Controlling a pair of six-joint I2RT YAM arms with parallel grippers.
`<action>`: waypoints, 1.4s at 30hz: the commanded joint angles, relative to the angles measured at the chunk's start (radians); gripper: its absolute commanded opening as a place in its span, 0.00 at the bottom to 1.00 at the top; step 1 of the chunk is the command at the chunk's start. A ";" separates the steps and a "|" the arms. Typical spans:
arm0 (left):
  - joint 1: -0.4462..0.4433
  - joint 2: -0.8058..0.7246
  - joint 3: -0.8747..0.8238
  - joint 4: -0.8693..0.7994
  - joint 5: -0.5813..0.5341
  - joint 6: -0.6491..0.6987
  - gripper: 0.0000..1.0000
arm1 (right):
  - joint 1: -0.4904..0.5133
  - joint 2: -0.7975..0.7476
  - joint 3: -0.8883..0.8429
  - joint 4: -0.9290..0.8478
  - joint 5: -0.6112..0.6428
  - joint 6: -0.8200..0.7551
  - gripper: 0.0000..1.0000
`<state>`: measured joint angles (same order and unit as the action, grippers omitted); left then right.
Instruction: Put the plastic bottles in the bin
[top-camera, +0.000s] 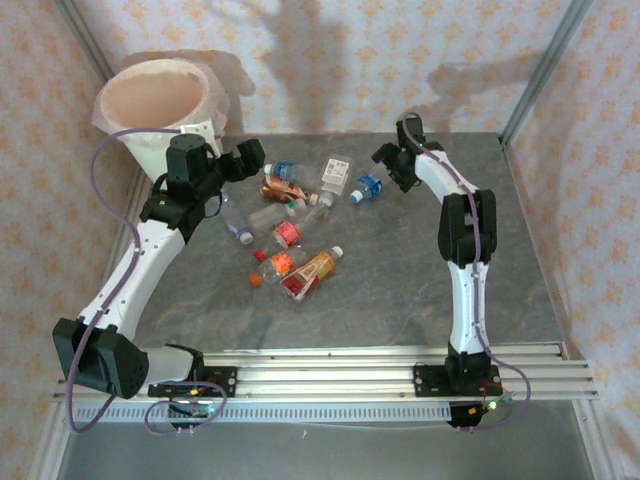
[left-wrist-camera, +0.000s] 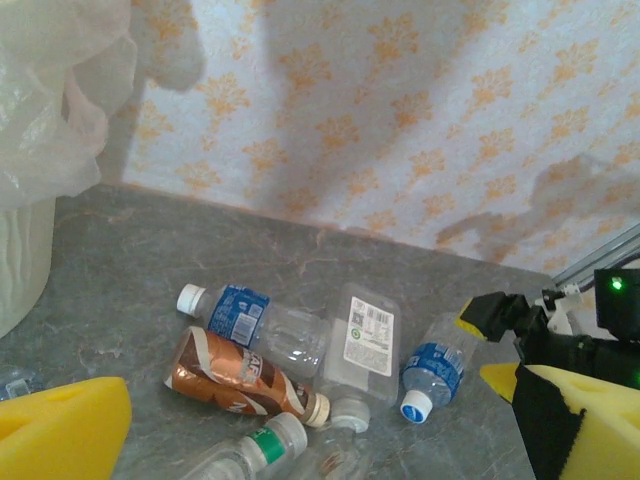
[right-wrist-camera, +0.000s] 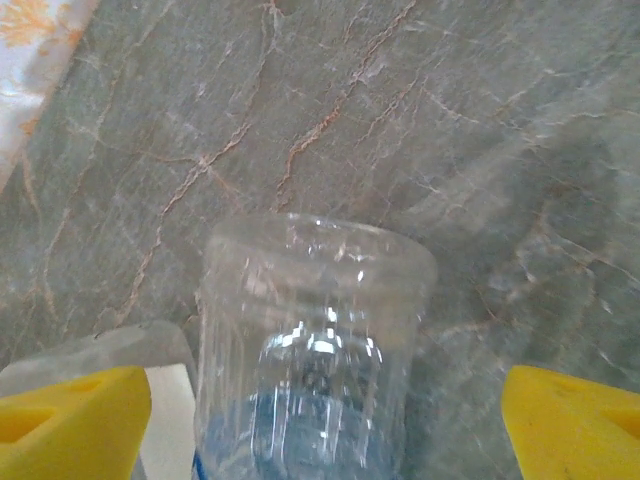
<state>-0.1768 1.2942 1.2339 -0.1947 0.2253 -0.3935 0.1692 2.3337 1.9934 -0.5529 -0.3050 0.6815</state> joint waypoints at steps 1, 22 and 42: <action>-0.007 0.003 -0.006 -0.006 0.004 0.014 1.00 | 0.006 0.064 0.077 -0.075 -0.006 0.019 0.90; -0.036 0.040 0.004 -0.059 0.162 0.020 1.00 | 0.005 -0.109 -0.160 0.135 0.004 -0.013 0.58; -0.281 0.212 -0.042 0.061 0.194 -0.029 1.00 | 0.012 -0.661 -0.920 0.519 -0.066 0.027 0.53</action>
<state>-0.4240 1.4845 1.1969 -0.1833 0.4122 -0.4187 0.1696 1.7405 1.0958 -0.1036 -0.3462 0.7177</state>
